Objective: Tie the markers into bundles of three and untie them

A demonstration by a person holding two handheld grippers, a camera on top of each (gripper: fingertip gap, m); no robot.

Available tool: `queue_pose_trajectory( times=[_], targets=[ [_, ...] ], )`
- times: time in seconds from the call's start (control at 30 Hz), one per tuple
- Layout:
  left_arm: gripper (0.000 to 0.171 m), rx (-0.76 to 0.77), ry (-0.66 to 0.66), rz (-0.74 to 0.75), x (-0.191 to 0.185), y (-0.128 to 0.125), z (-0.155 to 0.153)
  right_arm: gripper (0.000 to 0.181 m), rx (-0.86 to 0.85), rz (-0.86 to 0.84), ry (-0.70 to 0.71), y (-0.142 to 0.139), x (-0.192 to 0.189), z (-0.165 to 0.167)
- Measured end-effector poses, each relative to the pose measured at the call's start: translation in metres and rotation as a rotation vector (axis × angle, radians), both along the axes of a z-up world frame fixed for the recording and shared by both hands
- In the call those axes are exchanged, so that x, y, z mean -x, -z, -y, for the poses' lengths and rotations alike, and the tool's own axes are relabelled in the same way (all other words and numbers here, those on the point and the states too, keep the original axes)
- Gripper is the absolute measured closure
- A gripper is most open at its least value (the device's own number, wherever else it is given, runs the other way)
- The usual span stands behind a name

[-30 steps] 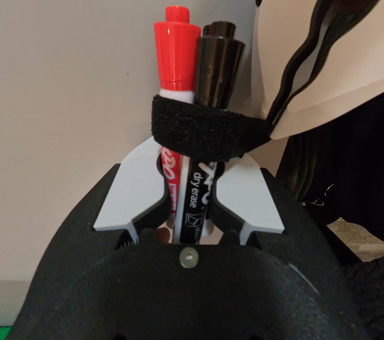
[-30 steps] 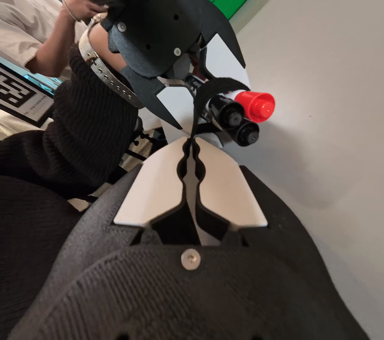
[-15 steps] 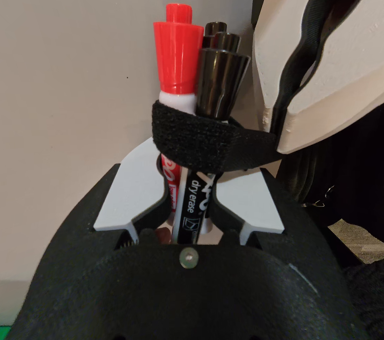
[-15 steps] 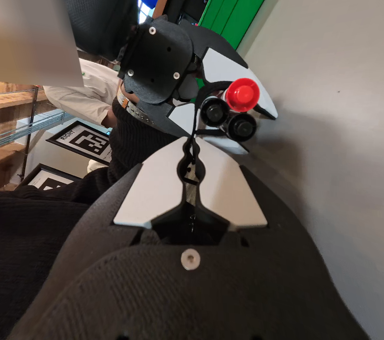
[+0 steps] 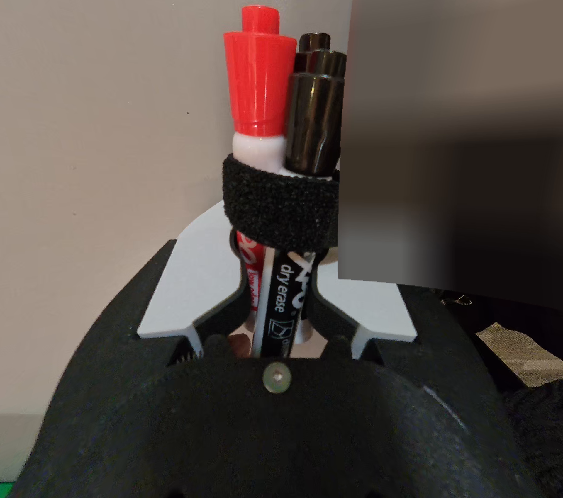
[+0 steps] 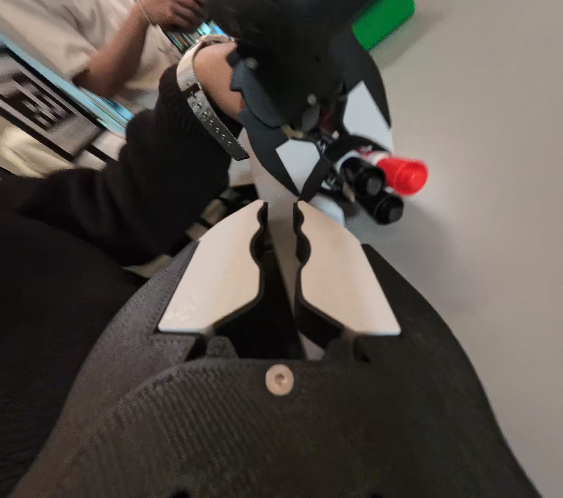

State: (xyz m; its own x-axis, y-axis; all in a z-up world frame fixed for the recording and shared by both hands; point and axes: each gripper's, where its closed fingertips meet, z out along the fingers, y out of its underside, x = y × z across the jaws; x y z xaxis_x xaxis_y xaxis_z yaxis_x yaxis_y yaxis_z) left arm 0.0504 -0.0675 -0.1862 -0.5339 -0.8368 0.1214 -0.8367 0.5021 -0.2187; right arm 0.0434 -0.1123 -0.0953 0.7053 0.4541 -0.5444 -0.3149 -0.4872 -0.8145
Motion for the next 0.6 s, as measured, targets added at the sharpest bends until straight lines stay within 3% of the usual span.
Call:
queue_pose_trajectory(
  times=[0.07,0.2,0.33,0.4,0.6],
  targets=[
    [0.127,0.000,0.000,-0.001,0.000,0.000,0.000,0.160,-0.161,0.303,0.045,-0.009,-0.010,0.000],
    [0.127,0.002,-0.001,-0.003,0.000,0.000,0.000,0.145,-0.478,1.060,0.117,-0.010,-0.019,0.004],
    [0.127,-0.006,0.007,-0.003,0.000,0.000,0.000,0.172,-0.805,1.603,0.118,-0.006,0.004,0.006],
    [0.127,-0.014,0.010,-0.005,0.000,0.000,0.000,0.175,-0.847,1.746,0.065,0.005,0.012,0.002],
    [0.127,-0.021,0.056,-0.037,0.007,0.000,0.008,0.157,-0.781,1.842,0.032,0.024,-0.001,-0.009]
  ],
)
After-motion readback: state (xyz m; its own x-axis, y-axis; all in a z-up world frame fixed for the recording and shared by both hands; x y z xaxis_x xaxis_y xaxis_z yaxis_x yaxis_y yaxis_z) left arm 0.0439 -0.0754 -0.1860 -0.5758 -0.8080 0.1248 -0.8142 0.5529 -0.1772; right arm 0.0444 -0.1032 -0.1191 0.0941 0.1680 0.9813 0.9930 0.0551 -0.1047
